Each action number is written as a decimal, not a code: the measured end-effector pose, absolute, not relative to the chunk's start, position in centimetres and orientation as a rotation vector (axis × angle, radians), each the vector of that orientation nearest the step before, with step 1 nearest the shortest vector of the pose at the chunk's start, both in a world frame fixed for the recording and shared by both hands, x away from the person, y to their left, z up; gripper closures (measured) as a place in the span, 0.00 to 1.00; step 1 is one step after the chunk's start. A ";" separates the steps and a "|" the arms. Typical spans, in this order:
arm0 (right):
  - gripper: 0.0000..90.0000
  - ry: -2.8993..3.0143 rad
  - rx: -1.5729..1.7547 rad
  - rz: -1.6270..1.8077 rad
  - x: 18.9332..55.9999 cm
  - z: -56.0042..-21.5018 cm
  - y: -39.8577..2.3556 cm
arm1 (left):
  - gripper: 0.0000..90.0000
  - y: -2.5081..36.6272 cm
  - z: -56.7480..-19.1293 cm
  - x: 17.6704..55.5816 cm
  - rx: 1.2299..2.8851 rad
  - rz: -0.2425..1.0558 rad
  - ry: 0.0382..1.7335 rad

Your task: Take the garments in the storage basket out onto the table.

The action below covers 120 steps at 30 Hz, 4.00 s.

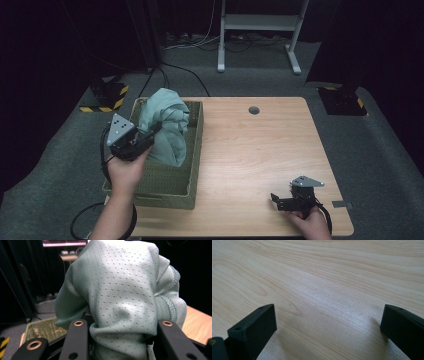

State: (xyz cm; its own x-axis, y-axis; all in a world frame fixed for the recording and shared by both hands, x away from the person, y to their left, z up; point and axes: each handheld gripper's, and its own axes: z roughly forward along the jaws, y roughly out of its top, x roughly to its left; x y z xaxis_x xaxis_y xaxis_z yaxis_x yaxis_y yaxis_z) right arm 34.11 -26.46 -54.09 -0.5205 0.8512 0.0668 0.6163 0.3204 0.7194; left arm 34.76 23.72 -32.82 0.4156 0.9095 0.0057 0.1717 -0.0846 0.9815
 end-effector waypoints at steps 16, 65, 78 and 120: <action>0.00 2.267 1.318 1.024 34.1 -54.1 -26.5 | 0.68 23.0 -31.1 33.9 1.452 0.867 0.932; 0.00 2.267 1.322 1.037 34.2 -54.1 -26.6 | 0.68 13.6 -29.9 34.2 1.446 0.731 0.757; 0.00 2.269 1.325 1.052 34.2 -54.1 -26.7 | 0.68 10.7 -30.4 34.6 1.458 0.691 0.731; 0.00 2.278 1.324 1.071 34.1 -54.1 -26.8 | 0.67 4.1 -33.0 35.9 1.523 0.576 0.701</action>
